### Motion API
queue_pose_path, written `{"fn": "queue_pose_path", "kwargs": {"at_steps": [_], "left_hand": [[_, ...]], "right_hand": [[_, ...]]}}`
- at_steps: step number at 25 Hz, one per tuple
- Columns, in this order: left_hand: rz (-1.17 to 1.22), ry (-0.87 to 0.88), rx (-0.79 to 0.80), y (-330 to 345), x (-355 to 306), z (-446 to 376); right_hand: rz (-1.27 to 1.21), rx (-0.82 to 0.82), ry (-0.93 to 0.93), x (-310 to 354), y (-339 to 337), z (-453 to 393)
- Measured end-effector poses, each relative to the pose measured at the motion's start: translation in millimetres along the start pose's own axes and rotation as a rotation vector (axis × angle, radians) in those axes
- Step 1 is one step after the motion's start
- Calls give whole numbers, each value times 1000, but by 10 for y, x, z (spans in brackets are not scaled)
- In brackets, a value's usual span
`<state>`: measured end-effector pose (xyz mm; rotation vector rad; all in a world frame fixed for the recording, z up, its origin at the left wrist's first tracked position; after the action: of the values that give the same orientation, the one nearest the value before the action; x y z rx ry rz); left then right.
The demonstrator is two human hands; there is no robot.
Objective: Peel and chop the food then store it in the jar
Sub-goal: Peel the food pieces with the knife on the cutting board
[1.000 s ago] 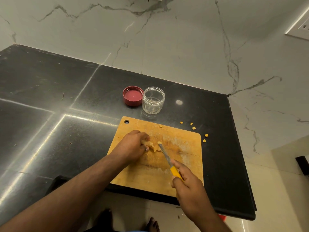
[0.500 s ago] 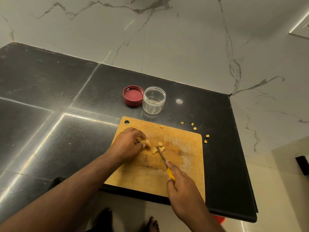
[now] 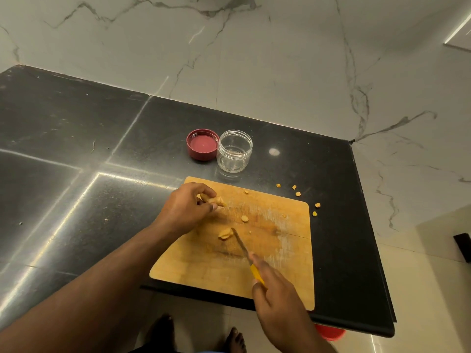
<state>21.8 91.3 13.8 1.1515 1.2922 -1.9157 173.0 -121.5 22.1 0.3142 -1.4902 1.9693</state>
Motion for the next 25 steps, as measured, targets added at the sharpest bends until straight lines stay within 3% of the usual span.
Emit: {"fn": "queue_pose_path", "kwargs": {"at_steps": [6,14,20,25], "left_hand": [[3,-18,1,-30,44,-9],[0,-20,-6,-22,33,5],[-42,-2,74,95,-14,41],[-136,19,205,297,-53,34]], "right_hand": [[45,-139,66,-150,-186,-209],[46,91,-141,88,125,22],[-11,-90,16,-156,-95,0],[-16,-110,75,-256,-73,84]]}}
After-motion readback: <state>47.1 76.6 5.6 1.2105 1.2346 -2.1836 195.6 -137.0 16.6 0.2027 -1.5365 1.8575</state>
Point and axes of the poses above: each hand's wrist, its own z-axis away from the middle knuckle, its own y-axis out of the palm, x = y × z, the point moved 1 cm from there along -z, towards the middle knuckle, and after that the axes turned 11 degrees about z, right-handed, at the moved point
